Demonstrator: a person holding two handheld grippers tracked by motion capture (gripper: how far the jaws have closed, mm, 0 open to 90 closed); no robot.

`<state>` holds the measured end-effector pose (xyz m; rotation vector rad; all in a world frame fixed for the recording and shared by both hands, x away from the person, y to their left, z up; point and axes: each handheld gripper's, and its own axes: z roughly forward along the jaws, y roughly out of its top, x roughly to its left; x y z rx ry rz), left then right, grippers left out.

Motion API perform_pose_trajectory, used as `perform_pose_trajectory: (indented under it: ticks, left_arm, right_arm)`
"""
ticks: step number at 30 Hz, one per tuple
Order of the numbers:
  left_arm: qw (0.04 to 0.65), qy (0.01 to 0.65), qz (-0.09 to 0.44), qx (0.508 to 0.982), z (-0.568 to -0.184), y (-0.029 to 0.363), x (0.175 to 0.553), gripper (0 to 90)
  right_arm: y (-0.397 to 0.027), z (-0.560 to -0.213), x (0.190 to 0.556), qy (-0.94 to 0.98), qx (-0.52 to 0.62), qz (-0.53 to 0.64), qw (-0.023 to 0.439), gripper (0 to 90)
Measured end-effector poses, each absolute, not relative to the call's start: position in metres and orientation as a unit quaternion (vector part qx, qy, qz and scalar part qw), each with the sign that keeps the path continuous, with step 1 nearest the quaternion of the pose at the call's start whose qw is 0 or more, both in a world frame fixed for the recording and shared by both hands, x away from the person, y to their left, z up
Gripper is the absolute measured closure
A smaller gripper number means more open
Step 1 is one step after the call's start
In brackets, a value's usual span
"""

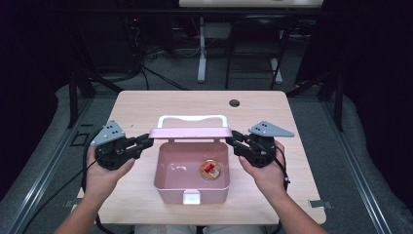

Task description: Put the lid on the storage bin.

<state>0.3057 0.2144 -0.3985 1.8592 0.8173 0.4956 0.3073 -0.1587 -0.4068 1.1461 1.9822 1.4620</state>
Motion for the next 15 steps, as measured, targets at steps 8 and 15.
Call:
perform_pose_trajectory:
  ticks: [8, 15]
  left_arm:
    - [0.5, 0.335, 0.198, 0.774, -0.401, 0.215, 0.302, 74.8]
    - [0.493, 0.332, 0.193, 0.78, -0.401, 0.216, 0.296, 74.6]
  right_arm:
    - [-0.16, -0.41, 0.301, 0.718, 0.41, 0.526, 0.2, 69.5]
    - [-0.161, -0.412, 0.294, 0.725, 0.402, 0.521, 0.203, 69.4]
